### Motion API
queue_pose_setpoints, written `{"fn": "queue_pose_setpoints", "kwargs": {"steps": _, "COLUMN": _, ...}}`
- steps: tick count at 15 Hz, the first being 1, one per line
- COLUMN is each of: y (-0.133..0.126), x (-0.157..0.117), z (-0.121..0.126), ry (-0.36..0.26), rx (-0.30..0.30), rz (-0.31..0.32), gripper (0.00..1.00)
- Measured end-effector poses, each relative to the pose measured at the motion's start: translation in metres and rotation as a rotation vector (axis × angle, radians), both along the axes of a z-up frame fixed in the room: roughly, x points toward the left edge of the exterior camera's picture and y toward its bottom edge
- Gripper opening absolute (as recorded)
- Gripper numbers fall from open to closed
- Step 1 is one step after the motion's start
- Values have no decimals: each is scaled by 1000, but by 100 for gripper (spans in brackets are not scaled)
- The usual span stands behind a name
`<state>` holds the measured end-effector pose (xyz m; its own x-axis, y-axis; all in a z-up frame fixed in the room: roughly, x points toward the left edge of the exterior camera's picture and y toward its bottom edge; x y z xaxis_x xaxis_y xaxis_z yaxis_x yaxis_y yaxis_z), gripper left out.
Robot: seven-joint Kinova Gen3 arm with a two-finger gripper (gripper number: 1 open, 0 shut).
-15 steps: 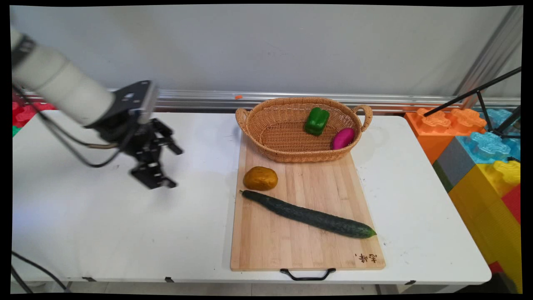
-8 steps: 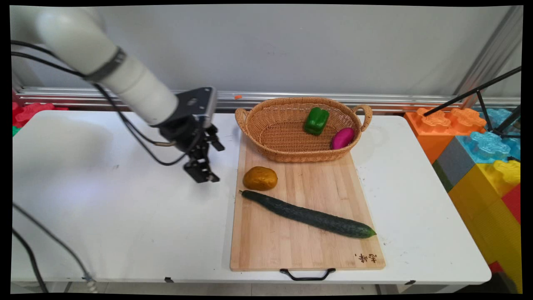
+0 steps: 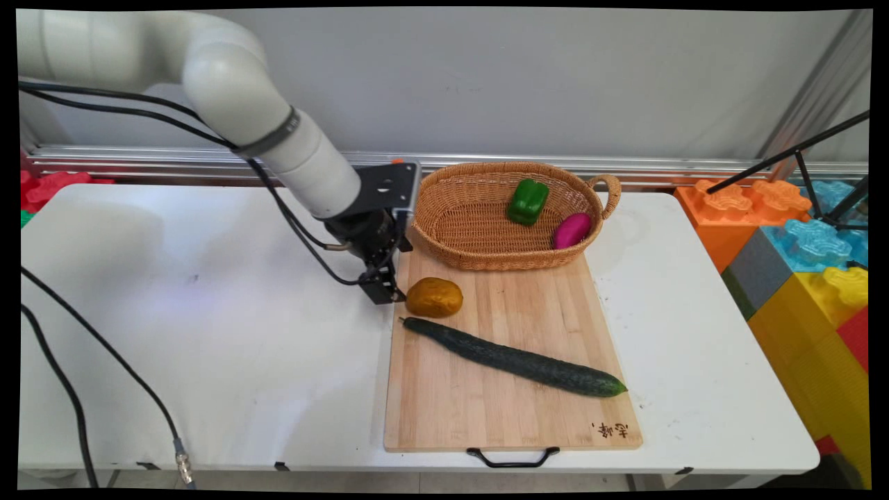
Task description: Pick up the potato from the cutting board
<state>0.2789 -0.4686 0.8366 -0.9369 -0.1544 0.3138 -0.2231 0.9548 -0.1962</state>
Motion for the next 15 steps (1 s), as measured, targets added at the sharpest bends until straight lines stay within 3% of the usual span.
{"fn": "queue_pose_setpoints", "kwargs": {"steps": 7, "y": -5, "x": -35, "z": -26, "ry": -24, "rx": 15, "rz": 16, "gripper": 100}}
{"fn": "queue_pose_setpoints", "kwargs": {"steps": 15, "y": -14, "x": -63, "z": -39, "ry": -11, "rx": -3, "rz": 59, "gripper": 100}}
